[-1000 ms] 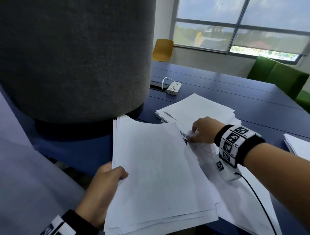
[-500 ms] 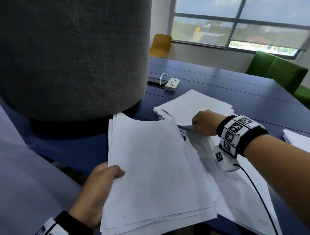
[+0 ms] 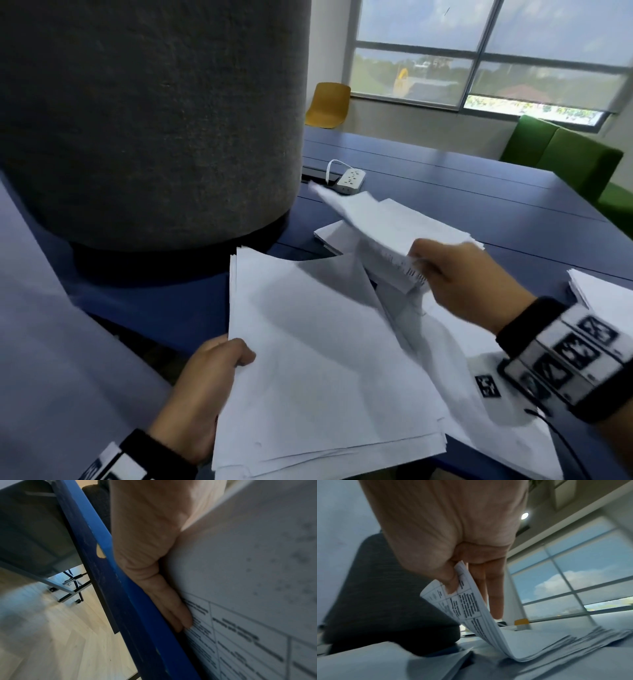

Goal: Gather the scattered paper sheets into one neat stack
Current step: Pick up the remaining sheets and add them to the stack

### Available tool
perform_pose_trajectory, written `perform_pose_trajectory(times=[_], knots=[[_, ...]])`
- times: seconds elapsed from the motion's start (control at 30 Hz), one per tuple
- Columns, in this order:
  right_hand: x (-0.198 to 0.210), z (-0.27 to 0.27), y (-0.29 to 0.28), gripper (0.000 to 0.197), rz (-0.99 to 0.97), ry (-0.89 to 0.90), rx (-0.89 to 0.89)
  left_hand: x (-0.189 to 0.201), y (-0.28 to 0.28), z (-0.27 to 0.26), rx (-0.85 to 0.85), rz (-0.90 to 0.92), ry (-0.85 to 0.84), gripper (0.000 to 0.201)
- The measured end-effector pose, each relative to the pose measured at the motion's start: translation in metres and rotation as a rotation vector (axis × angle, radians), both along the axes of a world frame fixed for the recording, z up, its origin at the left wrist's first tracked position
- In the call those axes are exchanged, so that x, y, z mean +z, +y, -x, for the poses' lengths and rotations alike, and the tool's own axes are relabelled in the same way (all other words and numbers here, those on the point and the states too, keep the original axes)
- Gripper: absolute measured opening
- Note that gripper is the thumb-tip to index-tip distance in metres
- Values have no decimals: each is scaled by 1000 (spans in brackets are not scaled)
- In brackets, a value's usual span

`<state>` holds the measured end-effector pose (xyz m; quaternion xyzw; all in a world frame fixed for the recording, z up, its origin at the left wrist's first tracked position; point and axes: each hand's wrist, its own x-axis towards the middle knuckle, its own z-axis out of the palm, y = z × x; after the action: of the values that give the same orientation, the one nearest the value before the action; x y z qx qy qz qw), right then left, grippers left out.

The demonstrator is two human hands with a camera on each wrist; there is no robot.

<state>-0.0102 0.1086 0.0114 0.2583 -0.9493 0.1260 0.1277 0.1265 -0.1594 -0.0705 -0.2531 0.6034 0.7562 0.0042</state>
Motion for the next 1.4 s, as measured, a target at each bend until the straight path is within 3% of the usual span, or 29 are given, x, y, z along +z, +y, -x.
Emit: perform_pose_trajectory(times=[0.17, 0.33, 0.4, 0.47, 0.57, 0.67, 0.9, 1.0, 1.27, 1.4], knots=[[-10, -63, -13, 31, -244, -134, 147, 2, 2, -4, 17, -73, -6, 17], [-10, -91, -11, 43, -263, -232, 193, 9, 3, -12, 23, -271, 59, 31], [-13, -100, -10, 43, -303, -314, 188, 8, -1, -12, -12, -245, 66, 22], [-14, -109, -8, 40, -323, -390, 166, 7, -2, -10, 23, -197, 31, 40], [-15, -118, -2, 35, -318, -473, 121, 12, 1, -8, 18, -157, -20, 25], [-21, -121, 4, 40, -327, -526, 97, 11, 1, -9, 27, -140, -51, 26], [-20, -127, 5, 54, -358, -534, 97, 11, 2, -9, 81, -126, -18, 27], [-29, -125, 6, 49, -365, -512, 129, 9, 1, -8, 50, -154, 13, 36], [-35, -117, 0, 28, -292, -453, 118, 2, -3, -9, -33, -71, -31, 26], [-39, -123, -11, 39, -332, -406, 219, 1, -1, -10, -33, -88, -6, 24]])
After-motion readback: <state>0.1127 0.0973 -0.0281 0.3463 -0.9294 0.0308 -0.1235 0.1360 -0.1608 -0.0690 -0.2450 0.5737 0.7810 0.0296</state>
